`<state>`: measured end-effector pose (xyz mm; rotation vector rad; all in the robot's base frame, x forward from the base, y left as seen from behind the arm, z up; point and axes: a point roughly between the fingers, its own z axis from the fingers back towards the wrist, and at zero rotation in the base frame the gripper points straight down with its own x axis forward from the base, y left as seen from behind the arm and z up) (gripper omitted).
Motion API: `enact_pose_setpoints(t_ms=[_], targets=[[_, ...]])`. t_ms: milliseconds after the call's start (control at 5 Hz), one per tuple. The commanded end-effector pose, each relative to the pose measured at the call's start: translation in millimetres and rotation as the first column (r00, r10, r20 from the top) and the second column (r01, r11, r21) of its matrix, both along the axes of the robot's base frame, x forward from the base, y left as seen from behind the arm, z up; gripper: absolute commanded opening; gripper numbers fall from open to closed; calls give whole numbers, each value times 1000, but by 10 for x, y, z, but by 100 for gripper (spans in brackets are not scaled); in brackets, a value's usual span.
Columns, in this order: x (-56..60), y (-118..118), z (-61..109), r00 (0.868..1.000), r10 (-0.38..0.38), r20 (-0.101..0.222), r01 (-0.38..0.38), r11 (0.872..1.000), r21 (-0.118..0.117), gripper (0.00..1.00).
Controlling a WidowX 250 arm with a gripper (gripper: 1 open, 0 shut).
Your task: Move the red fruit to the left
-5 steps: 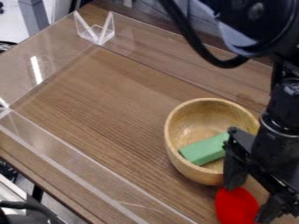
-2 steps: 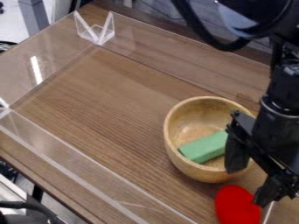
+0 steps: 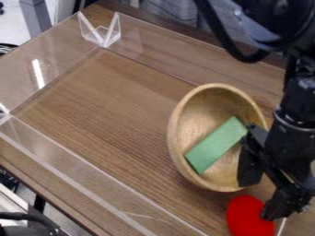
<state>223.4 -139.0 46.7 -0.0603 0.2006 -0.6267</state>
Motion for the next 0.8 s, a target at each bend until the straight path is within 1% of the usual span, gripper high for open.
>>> enact_pose_setpoints(t_ms=[0, 200, 400, 600], targets=[[5, -99, 99, 1000, 21, 20, -20, 1000, -13, 100], [-69, -165, 157, 999, 47, 10, -47, 999, -8, 0], [-135, -184, 282, 997, 76, 12, -76, 997, -4, 0], [-176, -180, 369, 994, 105, 29, -104, 995, -6, 0]])
